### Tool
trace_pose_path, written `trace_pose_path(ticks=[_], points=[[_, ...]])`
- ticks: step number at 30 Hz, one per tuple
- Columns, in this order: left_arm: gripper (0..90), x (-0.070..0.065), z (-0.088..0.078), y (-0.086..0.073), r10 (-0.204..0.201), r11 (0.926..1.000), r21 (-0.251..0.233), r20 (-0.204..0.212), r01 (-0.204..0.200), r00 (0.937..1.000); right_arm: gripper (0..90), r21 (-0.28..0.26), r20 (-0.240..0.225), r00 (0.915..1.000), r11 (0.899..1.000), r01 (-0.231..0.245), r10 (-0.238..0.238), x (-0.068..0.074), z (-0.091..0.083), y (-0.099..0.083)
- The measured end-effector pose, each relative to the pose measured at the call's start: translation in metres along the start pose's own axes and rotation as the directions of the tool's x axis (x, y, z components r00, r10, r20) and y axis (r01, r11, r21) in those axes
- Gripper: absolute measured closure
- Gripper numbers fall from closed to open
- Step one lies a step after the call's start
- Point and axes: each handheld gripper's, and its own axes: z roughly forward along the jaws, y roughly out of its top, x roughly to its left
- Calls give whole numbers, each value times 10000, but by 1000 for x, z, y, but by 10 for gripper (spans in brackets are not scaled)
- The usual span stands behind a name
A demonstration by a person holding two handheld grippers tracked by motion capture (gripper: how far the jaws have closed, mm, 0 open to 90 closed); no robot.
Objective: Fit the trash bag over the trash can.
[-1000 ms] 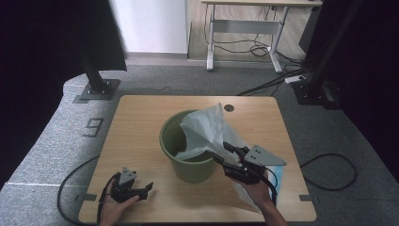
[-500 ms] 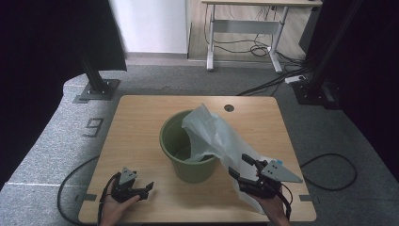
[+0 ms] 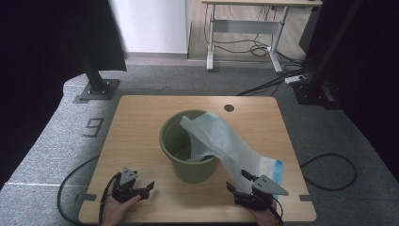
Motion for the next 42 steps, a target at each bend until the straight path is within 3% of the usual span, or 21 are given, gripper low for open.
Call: trace_pose_path(ticks=[2,4,7,9,15,16,18,26,28,32,36,42], points=[[169,1,-1,0,-11,10000,-51,-67,11,10000,340,204,479,9987,9996,188,-198,1,3,-3],[177,1,-3,1,-52,9998,-182,-69,50,10000,515,323,944,9949,9990,319,-349,0,4,-5],[187,-1,-7,4,-94,9990,-445,-55,91,9999,772,237,963,9945,9990,385,-406,-5,2,-4],[194,-3,-10,7,-38,9982,-593,6,39,10000,841,46,990,9934,9983,581,-582,-7,-1,-1],[224,-13,-21,20,253,9951,-956,65,-246,9997,872,-690,1139,9903,9938,874,-792,-12,-13,14],[231,-17,-27,26,562,9917,-1164,63,-551,9984,874,-914,1067,9911,9918,895,-796,-14,-18,22],[235,-20,-33,33,741,9881,-1355,41,-729,9972,875,-1065,926,9924,9901,913,-816,-15,-20,31],[235,-34,-65,63,827,9712,-2271,355,-726,9959,875,-1630,681,9904,9780,1300,-1202,-14,-25,62],[261,-41,-72,72,1172,9645,-2438,519,-1012,9918,875,-1709,668,9896,9757,1369,-1272,-13,-25,68],[280,-58,-80,94,2060,9496,-2526,571,-1855,9769,875,-1757,427,9895,9739,1438,-1384,-8,-23,79],[287,-72,-81,115,2568,9335,-2784,793,-2260,9632,875,-1851,46,9881,9709,1519,-1537,1,-20,92],[280,-87,-70,135,2771,9287,-2831,1006,-2395,9555,875,-1943,-260,9857,9681,1584,-1665,9,-13,105]])
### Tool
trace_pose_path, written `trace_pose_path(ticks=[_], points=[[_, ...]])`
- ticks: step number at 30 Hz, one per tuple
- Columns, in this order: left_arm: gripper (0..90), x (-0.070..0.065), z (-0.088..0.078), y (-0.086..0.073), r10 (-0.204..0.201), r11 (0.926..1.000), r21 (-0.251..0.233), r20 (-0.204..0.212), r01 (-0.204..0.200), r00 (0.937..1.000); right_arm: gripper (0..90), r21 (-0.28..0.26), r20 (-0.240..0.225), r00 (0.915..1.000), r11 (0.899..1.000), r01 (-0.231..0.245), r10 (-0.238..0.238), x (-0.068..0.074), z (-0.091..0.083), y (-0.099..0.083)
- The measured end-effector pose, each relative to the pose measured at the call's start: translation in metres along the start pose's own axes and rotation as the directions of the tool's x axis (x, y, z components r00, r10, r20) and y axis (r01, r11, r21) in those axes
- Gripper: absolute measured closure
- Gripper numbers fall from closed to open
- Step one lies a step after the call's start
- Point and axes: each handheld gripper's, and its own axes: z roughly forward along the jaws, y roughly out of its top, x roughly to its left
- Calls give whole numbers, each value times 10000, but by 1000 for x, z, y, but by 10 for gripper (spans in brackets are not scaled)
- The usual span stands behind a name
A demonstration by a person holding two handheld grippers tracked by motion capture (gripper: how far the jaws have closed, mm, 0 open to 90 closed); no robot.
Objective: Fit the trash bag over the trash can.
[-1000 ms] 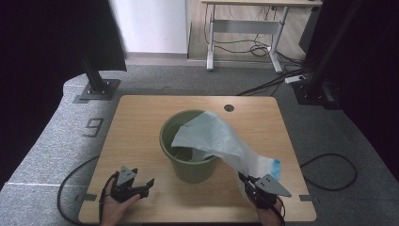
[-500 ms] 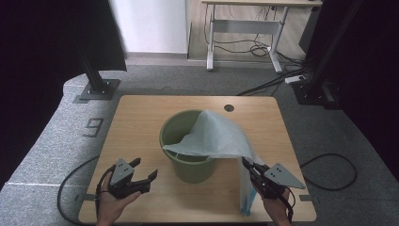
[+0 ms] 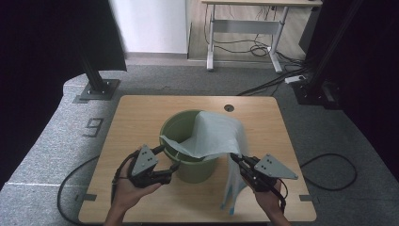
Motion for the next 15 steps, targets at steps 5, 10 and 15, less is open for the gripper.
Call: trace_pose_path(ticks=[5,10,15], points=[[284,-8,19,8,15,10000,54,207,-16,9998,874,54,-171,9999,10000,-23,24,2,5,5],[356,-15,28,13,-10,10000,66,394,7,9992,873,165,-218,9997,9998,-105,109,2,8,8],[430,-20,33,16,22,10000,90,506,-27,9987,872,206,-283,9993,9995,-240,246,1,10,11]])
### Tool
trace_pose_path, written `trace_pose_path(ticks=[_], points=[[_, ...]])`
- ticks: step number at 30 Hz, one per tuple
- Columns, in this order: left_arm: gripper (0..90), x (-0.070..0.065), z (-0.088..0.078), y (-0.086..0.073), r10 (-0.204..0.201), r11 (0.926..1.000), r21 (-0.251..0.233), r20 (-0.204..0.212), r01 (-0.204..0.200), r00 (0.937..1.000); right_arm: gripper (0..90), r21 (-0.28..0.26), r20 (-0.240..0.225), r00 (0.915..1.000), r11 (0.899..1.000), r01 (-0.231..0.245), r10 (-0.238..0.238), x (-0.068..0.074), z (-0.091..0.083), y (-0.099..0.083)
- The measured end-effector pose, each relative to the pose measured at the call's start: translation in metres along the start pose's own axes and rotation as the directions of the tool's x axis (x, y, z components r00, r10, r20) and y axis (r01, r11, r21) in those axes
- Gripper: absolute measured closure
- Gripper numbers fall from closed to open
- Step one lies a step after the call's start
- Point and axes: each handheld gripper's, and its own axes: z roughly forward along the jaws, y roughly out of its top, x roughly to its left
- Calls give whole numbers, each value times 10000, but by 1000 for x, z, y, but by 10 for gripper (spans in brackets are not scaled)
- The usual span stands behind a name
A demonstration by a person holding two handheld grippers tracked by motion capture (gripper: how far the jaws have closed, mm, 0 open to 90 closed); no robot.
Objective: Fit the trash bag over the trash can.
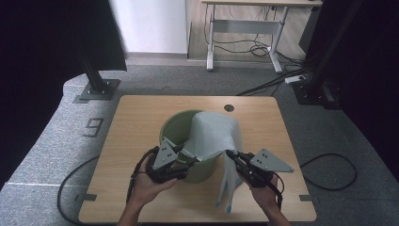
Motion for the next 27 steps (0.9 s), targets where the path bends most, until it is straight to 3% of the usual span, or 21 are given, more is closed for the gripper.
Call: trace_pose_path(ticks=[3,11,14,18,19,23,24,25,27], points=[[417,-6,-1,2,148,9999,-26,273,-147,9995,872,49,-39,10000,10000,-41,42,1,2,4],[399,-12,3,8,69,10000,33,221,-70,9997,873,263,-148,9999,9996,50,-46,4,12,16],[470,-11,7,8,-186,9998,78,194,185,9996,872,303,-220,9998,9995,13,-6,5,14,15],[634,-9,10,9,-449,9989,116,219,446,9988,854,388,-320,9994,9992,-80,93,5,14,11],[685,-6,11,10,-715,9974,119,322,711,9969,790,416,-385,9991,9990,-133,149,5,13,8],[815,0,12,11,-1140,9934,164,628,1132,9915,595,233,-108,9999,9996,-127,130,9,6,4],[831,0,12,11,-1140,9934,164,628,1132,9915,595,233,-108,9999,9996,-127,130,9,6,4],[865,3,12,12,-1163,9932,183,658,1153,9910,474,32,195,9996,9998,-192,192,13,1,0],[894,7,12,11,-1291,9916,195,614,1282,9897,389,-53,496,9981,9993,-361,363,17,-4,-3]])
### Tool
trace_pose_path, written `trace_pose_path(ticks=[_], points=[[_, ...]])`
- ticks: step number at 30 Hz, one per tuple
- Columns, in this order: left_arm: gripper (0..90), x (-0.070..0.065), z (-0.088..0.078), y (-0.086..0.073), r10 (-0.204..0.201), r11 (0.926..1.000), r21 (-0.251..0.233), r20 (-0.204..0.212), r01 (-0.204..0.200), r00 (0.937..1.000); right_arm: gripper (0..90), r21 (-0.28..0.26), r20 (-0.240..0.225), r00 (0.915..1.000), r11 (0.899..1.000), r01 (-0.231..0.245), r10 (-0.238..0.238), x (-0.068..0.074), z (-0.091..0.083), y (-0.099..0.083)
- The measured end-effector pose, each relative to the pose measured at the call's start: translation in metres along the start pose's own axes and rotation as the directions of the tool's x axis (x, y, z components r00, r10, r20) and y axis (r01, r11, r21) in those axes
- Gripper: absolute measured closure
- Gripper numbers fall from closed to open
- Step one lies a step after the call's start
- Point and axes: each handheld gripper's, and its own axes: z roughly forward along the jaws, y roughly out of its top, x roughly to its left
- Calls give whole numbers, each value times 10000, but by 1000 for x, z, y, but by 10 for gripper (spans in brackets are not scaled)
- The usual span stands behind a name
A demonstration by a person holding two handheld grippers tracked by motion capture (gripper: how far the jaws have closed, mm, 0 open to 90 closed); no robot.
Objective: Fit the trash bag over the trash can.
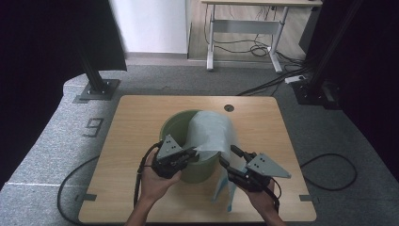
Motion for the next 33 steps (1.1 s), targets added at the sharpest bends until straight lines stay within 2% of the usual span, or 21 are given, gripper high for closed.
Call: trace_pose_path(ticks=[1,2,5,6,7,10,15,16,20,22,25,26,28,32,33], points=[[897,0,0,0,0,10000,0,0,0,10000,361,7,91,9999,10000,-76,76,2,-3,-2],[899,4,-1,0,-162,9998,-82,-22,162,9999,342,32,194,9997,9999,-130,129,3,-7,-5],[899,6,-1,-1,-269,9995,-144,-57,268,9996,324,78,222,9994,9997,-251,249,5,-10,-11],[900,8,-1,-1,-371,9992,-155,-72,370,9993,305,209,247,9981,9982,-571,565,8,-13,-19],[900,9,0,-1,-382,9992,-133,-80,381,9992,299,246,201,9975,9974,-683,678,9,-13,-22],[900,12,0,-2,-445,9990,-68,-124,444,9989,286,318,328,9966,9965,-769,759,15,-13,-32],[900,15,-1,-2,-516,9987,-47,-164,516,9985,276,633,392,9954,9939,-901,877,19,-7,-48],[900,16,-1,-2,-544,9985,-29,-162,544,9984,271,791,502,9942,9919,-989,951,21,-2,-56],[900,18,-1,-2,-620,9981,-47,-133,620,9980,262,1096,623,9945,9898,-909,844,24,7,-66],[900,18,-1,-1,-618,9981,-14,-48,618,9981,261,1513,739,9927,9828,-1057,954,24,18,-78],[900,18,0,-1,-623,9981,-5,4,623,9981,262,1574,873,9906,9804,-1181,1053,23,23,-82],[900,18,0,-2,-641,9979,9,43,641,9979,300,1498,1103,9889,9819,-1158,998,23,28,-84],[900,19,-1,-2,-613,9981,9,16,613,9981,339,1618,1226,9880,9803,-1137,944,22,30,-85],[899,21,-4,-3,-707,9975,-53,25,707,9975,441,1937,1323,9882,9757,-1020,770,18,31,-88],[899,21,-4,-3,-707,9975,-53,25,707,9975,441,1937,1323,9882,9757,-1020,770,18,31,-88]])
